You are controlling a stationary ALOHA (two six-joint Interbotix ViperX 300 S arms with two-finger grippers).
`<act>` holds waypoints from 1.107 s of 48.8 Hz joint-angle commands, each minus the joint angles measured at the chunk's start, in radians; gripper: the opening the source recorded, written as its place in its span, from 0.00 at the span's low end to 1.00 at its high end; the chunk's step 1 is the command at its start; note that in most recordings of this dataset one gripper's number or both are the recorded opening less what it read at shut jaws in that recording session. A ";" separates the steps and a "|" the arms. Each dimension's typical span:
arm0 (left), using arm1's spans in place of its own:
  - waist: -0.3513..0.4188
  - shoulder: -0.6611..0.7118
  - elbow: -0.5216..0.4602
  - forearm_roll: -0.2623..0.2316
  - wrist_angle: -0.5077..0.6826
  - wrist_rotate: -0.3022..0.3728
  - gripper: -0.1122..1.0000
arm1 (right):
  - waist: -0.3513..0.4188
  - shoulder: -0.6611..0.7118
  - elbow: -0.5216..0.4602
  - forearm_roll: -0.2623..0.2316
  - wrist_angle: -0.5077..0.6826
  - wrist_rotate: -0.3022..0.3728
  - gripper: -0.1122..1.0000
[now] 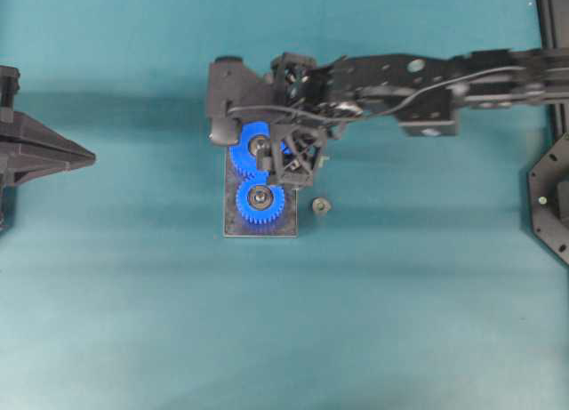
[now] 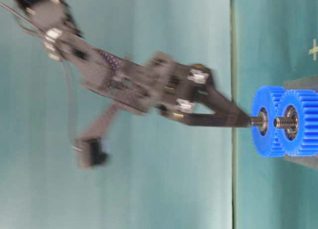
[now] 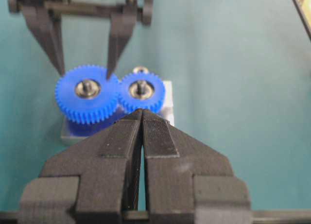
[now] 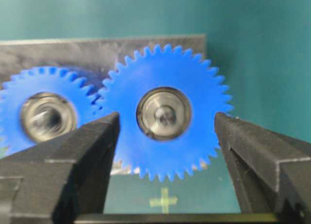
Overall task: Insert the washer onto the shaft.
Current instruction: 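Carry the washer over the upper gear shaft and lower it on, then release, move the right gripper to the lower washer and grasp it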
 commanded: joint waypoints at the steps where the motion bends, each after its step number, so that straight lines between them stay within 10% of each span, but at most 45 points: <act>1: 0.000 0.005 -0.012 0.002 -0.005 -0.002 0.11 | 0.006 -0.083 0.015 0.002 0.015 0.011 0.83; 26: 0.000 -0.018 -0.006 0.002 -0.005 -0.003 0.11 | 0.098 -0.167 0.313 0.074 -0.098 0.014 0.81; 54: 0.000 -0.018 -0.012 0.002 0.003 -0.005 0.11 | 0.146 -0.075 0.417 0.086 -0.348 0.135 0.81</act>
